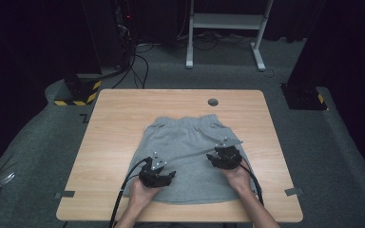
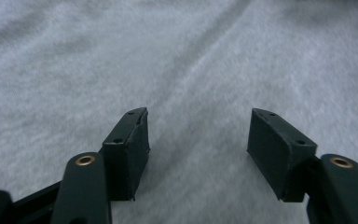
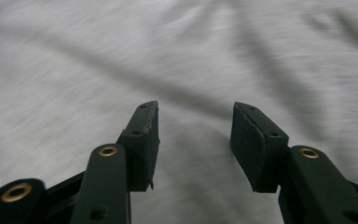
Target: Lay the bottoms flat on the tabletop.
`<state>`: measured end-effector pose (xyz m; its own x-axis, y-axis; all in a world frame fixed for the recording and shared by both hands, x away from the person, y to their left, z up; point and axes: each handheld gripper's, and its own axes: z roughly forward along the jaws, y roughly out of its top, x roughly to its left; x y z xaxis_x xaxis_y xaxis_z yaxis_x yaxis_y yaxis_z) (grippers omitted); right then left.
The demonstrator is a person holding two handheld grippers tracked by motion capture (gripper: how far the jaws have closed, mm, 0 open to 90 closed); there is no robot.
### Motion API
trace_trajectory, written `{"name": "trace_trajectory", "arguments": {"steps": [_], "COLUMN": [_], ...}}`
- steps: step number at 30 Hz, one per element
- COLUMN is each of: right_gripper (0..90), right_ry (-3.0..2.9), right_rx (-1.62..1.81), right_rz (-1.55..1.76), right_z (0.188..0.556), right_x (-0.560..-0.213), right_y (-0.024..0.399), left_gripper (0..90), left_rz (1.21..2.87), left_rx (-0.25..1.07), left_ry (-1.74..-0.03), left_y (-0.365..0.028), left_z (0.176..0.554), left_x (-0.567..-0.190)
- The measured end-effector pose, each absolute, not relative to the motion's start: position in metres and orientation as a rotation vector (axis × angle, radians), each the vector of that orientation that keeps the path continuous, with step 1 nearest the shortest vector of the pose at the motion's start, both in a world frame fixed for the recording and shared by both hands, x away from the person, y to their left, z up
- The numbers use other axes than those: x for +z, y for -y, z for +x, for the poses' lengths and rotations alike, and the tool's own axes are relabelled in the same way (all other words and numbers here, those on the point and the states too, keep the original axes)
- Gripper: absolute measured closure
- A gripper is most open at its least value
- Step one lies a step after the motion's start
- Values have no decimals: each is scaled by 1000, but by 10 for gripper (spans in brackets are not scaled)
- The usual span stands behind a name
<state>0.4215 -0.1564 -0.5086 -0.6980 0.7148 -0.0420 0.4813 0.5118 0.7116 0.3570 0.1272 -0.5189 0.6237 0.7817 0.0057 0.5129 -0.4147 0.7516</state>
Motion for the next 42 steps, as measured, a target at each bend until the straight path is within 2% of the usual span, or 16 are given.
{"name": "trace_trajectory", "arguments": {"steps": [4, 11, 42], "right_gripper": [490, 461, 458], "right_ry": [-2484, -2490, -2313], "right_rx": [972, 1044, 1158], "right_rz": [945, 915, 977], "right_z": [406, 379, 395], "right_x": [-517, -521, -475], "right_y": [148, 160, 189], "left_gripper": [373, 344, 350], "left_rz": [2109, 2103, 1909], "left_rx": [455, 447, 512], "left_ry": [-1042, -1025, -1077], "left_y": [-126, -125, -160], "left_z": [359, 349, 358], "left_x": [-523, -524, -482]}}
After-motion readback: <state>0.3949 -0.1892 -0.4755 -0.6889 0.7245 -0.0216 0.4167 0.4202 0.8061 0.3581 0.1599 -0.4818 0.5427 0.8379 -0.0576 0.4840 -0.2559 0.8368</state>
